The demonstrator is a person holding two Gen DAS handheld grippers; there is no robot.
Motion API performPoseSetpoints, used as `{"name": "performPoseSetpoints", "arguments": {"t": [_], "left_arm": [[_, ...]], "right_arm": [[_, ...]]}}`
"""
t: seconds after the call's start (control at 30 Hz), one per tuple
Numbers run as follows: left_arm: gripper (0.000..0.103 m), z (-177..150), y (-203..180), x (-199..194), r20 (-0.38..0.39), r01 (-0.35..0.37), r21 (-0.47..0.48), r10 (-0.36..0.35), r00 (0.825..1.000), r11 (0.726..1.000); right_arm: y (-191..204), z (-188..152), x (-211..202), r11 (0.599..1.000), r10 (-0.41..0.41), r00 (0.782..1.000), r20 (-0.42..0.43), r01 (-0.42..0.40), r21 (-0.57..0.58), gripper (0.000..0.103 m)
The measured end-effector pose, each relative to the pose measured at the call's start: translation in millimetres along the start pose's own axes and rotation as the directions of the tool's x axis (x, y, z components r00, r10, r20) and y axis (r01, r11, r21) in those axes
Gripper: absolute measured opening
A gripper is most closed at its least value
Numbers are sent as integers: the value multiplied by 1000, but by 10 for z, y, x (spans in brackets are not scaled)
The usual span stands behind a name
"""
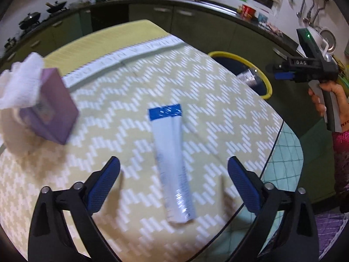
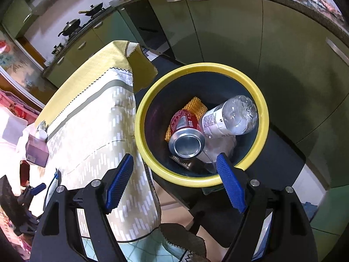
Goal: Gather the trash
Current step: 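Grasp the white-and-blue tube with the left gripper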
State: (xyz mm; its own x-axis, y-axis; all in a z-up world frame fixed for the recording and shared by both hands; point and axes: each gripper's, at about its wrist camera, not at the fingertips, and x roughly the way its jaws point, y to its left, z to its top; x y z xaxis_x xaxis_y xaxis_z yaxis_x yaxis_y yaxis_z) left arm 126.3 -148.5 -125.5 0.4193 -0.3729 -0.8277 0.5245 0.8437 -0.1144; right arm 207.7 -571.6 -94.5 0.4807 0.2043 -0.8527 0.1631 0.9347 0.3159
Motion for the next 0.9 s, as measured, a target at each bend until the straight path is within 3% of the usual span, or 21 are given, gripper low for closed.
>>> {"name": "performPoseSetpoints", "arguments": {"t": [0.1, 0.23, 0.37, 0.53, 0.67, 0.9], "left_arm": [[72, 54, -24, 88, -20, -17, -8, 17, 1000, 1000], [66, 110, -4, 103, -31, -28, -33, 27, 999, 999], [52, 99, -18, 89, -38, -58, -24, 57, 998, 998], [42, 70, -73, 74, -41, -95, -5, 95, 995, 995], [24, 59, -82, 62, -33, -111, 4, 111, 993, 994], [22, 75, -156, -5, -28, -70, 20, 71, 997, 997]], "right_arm": [[-28, -30, 23, 1000, 17, 1000, -4, -17, 5, 78], [-54, -55, 43, 999, 34, 999, -7, -34, 4, 78], [-73, -51, 41, 999, 46, 999, -2, -46, 6, 78], [-70, -58, 65, 998, 59, 998, -4, -59, 4, 78], [-57, -76, 88, 998, 65, 998, -8, -65, -1, 78], [-89, -98, 43, 998, 62, 998, 3, -62, 6, 78]]}}
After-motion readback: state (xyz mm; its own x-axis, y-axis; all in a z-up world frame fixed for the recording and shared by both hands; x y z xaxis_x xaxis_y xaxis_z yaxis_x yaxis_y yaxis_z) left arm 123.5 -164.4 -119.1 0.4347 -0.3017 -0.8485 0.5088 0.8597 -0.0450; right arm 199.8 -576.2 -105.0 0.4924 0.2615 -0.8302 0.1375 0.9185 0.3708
